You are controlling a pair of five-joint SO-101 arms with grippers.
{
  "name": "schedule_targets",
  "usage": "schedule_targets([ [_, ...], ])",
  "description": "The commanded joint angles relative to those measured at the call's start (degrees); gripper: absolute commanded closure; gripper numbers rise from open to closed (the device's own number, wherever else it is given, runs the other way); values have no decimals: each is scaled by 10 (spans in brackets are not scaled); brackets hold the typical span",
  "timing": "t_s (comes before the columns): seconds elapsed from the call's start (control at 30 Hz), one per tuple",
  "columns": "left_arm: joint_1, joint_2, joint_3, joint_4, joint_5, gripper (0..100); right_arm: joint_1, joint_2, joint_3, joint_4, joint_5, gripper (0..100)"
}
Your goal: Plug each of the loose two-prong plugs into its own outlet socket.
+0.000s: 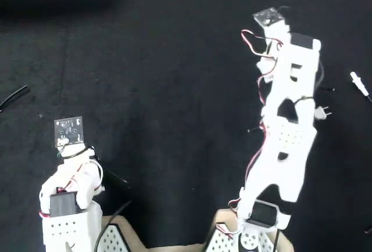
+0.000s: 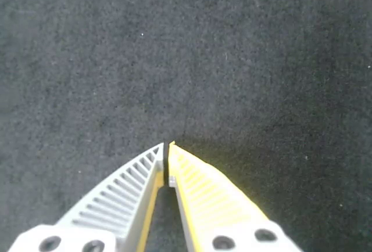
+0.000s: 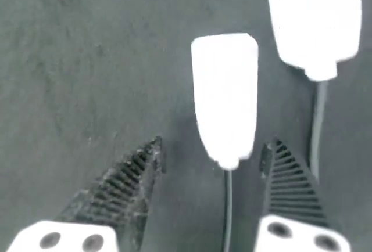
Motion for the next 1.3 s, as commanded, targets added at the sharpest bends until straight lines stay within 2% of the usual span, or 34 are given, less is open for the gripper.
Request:
schedule_targets([
  [0.0,0,-5,10,4,-3,970,-20,64,-161,38,14,726],
  [0.37,0,-5,10,4,-3,970,-43,252,-459,144,24,727],
  [0.5,0,-5,10,4,-3,970,-40,248,-454,155,23,763],
  [0.67,0,-5,10,4,-3,970,-29,229,-457,156,23,991],
  [0.73,0,-5,10,4,-3,970,-25,217,-457,172,23,963],
  [0.97,0,-5,10,4,-3,970,-41,135,-451,235,22,987],
  [1.27,0,-5,10,4,-3,970,-84,43,-419,236,-90,987],
])
